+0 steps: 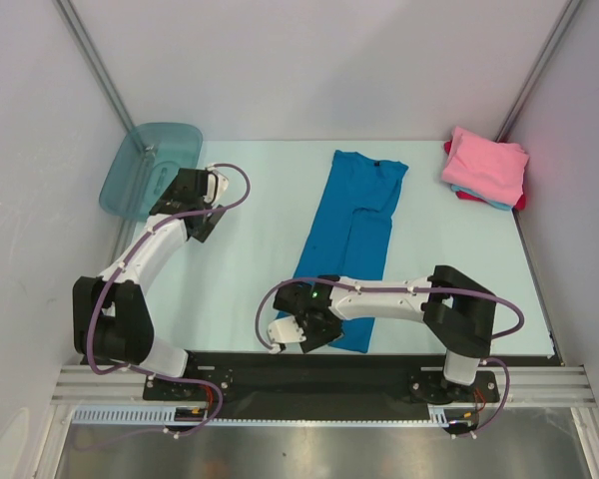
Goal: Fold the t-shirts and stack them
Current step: Fold the tshirt
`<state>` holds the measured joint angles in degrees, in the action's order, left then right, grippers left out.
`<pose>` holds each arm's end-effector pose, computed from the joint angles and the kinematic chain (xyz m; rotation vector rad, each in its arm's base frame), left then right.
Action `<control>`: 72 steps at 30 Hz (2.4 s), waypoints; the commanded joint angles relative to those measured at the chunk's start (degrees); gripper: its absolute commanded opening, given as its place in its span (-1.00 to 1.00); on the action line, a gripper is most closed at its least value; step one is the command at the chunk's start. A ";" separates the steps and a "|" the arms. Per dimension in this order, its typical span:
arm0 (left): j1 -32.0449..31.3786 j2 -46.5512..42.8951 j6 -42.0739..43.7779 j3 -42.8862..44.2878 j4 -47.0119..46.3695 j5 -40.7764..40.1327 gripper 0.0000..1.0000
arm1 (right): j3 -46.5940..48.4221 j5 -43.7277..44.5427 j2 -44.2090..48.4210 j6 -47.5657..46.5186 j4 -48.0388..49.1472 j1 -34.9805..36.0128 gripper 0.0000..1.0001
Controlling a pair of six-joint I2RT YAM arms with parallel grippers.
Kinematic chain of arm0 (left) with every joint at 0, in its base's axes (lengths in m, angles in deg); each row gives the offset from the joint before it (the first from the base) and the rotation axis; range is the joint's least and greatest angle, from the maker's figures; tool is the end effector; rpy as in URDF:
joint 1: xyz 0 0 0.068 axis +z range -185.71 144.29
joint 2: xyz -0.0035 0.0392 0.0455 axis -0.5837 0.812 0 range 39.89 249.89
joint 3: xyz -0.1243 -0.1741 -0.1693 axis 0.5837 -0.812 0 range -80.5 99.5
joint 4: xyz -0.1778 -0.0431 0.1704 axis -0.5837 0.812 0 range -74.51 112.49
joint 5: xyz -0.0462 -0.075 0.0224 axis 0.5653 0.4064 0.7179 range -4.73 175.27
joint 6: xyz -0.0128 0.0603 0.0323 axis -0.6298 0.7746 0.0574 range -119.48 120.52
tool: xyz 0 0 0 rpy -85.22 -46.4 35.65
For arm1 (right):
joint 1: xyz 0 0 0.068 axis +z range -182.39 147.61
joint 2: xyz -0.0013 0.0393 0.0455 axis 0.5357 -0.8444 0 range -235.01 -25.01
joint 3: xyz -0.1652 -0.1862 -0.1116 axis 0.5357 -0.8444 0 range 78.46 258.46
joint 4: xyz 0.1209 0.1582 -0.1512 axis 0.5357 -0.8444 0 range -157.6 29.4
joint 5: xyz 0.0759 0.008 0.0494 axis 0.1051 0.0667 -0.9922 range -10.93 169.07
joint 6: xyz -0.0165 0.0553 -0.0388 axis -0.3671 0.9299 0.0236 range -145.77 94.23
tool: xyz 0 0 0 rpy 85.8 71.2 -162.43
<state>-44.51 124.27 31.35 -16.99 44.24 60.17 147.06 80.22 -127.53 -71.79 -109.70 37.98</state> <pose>0.3142 -0.0244 0.2540 0.6397 2.3652 0.7050 0.1084 0.3008 0.1616 -2.5641 1.5924 0.0092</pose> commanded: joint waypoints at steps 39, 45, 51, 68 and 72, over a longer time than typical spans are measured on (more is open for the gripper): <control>0.54 1.05 -1.39 1.53 -0.72 -0.74 1.00 | -0.05 8.60 -3.30 2.07 10.78 6.10 -1.00; 0.54 1.23 -1.21 1.80 -0.72 -1.00 1.00 | 1.80 10.54 -0.14 1.72 7.18 6.01 -1.00; 0.54 1.31 -1.21 2.06 -0.71 -1.18 1.00 | 2.42 11.51 3.11 1.99 3.84 6.10 -1.00; 0.45 1.58 -1.21 2.68 -0.28 -1.44 0.99 | 2.59 8.35 8.83 3.57 -2.84 7.59 -1.00; 0.36 1.67 -1.21 2.76 -0.10 -1.44 1.00 | 2.51 6.94 8.83 3.74 -3.46 8.03 -1.00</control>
<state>-44.51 126.13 30.98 -16.62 44.31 59.86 147.98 89.07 -121.02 -68.84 -111.36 45.28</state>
